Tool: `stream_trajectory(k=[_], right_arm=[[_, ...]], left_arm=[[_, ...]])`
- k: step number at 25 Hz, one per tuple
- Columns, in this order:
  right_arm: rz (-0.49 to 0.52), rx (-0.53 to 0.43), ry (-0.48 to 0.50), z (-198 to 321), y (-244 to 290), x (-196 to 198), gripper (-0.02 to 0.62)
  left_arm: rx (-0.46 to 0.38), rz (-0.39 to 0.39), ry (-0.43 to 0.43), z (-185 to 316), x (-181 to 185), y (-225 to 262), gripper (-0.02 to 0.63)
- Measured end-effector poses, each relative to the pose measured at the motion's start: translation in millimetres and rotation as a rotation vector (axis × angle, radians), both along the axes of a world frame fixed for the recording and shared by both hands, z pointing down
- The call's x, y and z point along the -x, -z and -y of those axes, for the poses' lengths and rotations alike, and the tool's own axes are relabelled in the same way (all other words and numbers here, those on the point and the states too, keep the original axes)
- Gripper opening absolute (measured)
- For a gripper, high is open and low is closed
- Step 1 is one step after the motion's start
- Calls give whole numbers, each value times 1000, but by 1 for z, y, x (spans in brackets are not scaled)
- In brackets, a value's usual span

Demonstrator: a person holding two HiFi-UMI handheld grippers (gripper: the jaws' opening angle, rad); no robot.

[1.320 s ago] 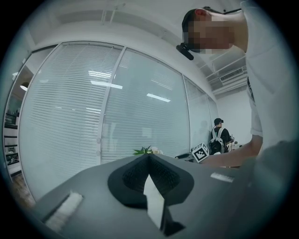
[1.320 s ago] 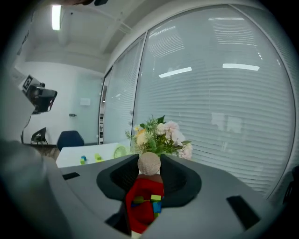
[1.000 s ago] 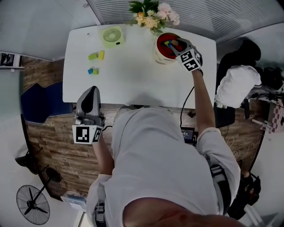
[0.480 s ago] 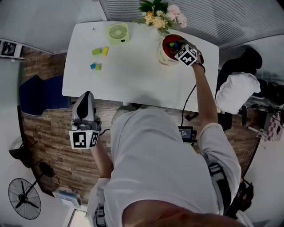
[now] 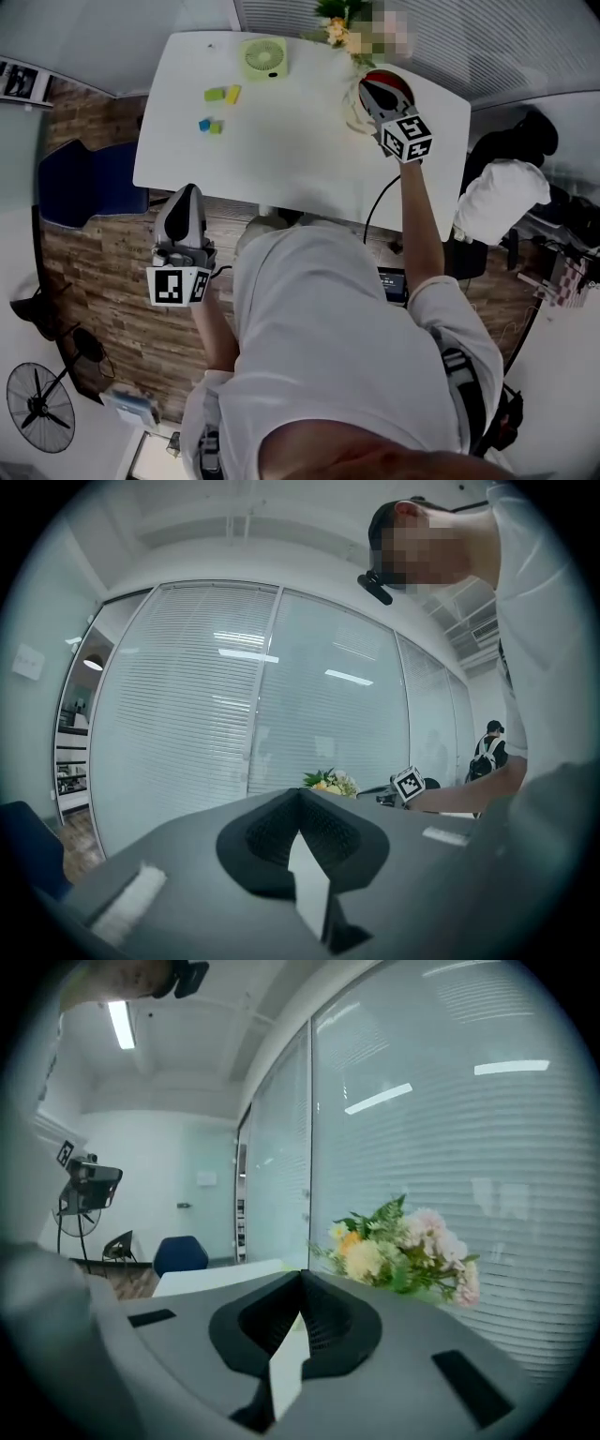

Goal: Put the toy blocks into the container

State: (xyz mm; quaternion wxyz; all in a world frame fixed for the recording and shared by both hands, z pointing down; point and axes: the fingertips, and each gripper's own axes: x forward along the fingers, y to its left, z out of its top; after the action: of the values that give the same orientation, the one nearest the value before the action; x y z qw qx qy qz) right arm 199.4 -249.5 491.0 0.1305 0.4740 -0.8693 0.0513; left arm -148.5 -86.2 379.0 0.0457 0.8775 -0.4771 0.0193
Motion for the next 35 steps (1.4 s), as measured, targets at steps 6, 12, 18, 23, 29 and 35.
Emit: stream_trajectory(k=[6, 12, 18, 23, 29, 35], right_arm=[[101, -92, 60, -1, 18, 62, 0], [-49, -87, 239, 6, 10, 142, 0], [-278, -31, 480, 19, -36, 231, 69], [-493, 136, 697, 22, -119, 299, 200], [-717, 296, 937, 10, -217, 368, 238], [-900, 493, 894, 19, -279, 371, 232]], left_arm=[[-5, -5, 43, -5, 19, 0, -2], [9, -14, 130, -19, 53, -4, -2], [35, -33, 223, -41, 83, -11, -2], [61, -41, 327, -66, 105, -21, -2], [116, -48, 476, -108, 124, -33, -2], [145, -36, 598, -139, 140, -36, -2]])
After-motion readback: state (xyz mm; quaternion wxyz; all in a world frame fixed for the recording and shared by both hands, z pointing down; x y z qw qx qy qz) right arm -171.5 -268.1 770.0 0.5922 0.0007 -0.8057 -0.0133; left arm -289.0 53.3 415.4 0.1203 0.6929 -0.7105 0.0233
